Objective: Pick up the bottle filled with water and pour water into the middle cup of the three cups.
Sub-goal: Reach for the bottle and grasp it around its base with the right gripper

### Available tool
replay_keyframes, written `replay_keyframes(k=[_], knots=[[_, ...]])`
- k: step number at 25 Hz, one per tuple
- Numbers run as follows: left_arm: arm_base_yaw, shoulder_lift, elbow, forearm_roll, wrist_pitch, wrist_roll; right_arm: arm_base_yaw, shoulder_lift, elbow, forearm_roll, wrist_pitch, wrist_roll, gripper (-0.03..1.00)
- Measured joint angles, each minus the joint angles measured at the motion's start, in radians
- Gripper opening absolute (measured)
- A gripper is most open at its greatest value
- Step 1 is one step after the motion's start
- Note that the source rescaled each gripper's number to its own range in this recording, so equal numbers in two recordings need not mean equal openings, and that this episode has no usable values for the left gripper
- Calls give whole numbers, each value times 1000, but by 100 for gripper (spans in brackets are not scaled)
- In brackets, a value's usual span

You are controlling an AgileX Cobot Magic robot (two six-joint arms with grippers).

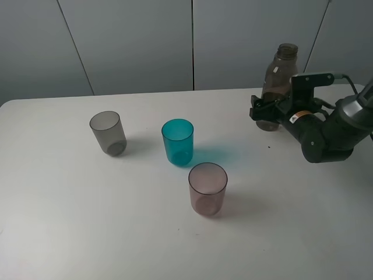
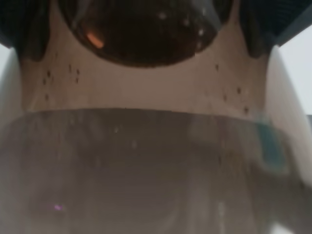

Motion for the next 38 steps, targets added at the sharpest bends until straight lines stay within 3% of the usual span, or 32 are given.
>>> replay_keyframes(k=[13,34,35,36,37,38], knots=[[0,0,0,0,0,-2,0,22,-9,-18,-60,10,100],[0,0,0,0,0,-2,0,54,-37,-25,-63,38,100],[0,0,0,0,0,-2,0,54,-37,-25,-63,47,95],[0,0,0,0,0,-2,0,54,-37,-25,-63,54,84],[0,0,0,0,0,-2,0,54,-37,-25,-64,62,59],[0,0,0,0,0,-2,0,54,-37,-23,-68,67,21]])
